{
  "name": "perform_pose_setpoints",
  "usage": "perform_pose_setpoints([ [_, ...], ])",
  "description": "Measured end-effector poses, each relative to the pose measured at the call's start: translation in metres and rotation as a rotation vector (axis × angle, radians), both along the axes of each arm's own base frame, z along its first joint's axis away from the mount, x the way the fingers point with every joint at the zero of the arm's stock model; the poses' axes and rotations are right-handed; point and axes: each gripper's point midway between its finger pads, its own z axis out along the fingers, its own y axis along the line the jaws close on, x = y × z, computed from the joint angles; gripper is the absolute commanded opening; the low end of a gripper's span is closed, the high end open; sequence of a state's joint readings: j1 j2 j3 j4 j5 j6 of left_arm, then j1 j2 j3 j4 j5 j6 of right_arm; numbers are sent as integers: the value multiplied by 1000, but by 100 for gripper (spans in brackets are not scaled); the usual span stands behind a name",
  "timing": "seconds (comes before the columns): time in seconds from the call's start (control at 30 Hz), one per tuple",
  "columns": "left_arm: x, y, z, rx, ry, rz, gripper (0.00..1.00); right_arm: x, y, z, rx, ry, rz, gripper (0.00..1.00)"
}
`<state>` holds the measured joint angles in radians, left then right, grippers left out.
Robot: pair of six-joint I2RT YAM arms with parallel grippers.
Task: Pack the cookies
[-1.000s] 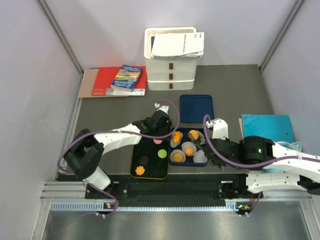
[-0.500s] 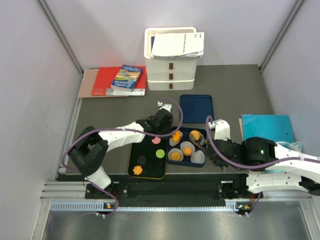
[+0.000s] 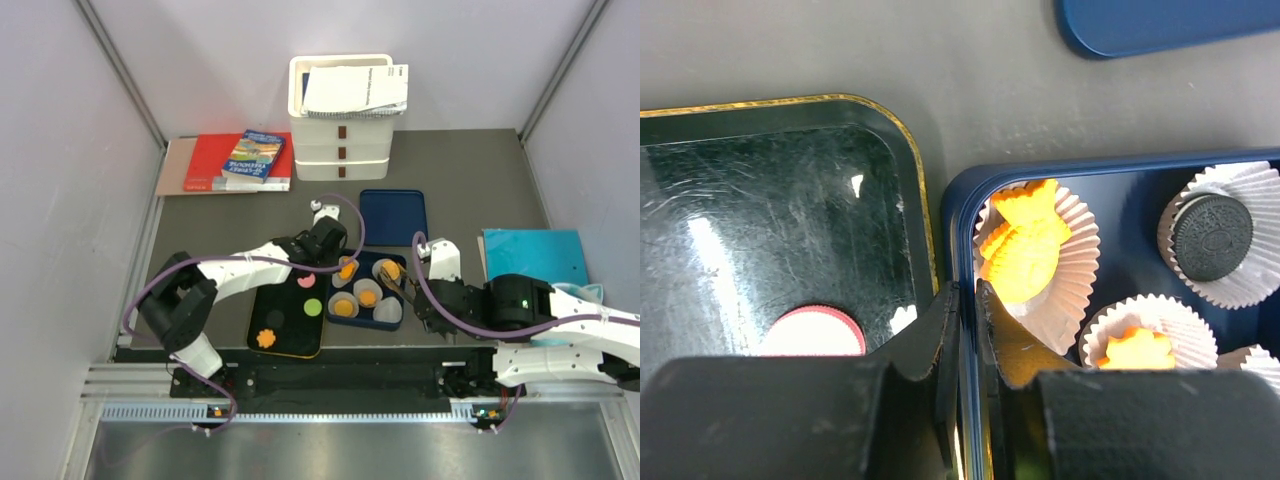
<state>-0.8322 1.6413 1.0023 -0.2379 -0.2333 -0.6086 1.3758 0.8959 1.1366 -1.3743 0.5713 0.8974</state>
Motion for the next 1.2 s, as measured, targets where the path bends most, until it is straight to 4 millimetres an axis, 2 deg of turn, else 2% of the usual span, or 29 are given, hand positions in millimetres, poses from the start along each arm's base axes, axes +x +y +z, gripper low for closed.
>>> perform_pose_setpoints([
  [0.4,15,20,0,74,-37,130,0,0,0,0,0,0,0,22],
  [0.8,41,62,-1,108,-56,311,0,-1,3,-4,-40,8,38,22],
  [0.87,44,66,-1,109,-58,327,5,-1,4,-5,-46,9,49,22],
  [1.0,44,67,-1,106,-57,340,22,-1,12,-8,-64,13,77,21],
  [1.03,44,67,-1,107,-56,340,33,-1,15,-9,-68,14,83,21],
  [1.13,38,72,-5,130,-32,340,51,0,22,-12,-79,15,100,21],
  [1.2,34,75,-7,146,-17,341,59,1,25,-13,-89,14,108,21],
])
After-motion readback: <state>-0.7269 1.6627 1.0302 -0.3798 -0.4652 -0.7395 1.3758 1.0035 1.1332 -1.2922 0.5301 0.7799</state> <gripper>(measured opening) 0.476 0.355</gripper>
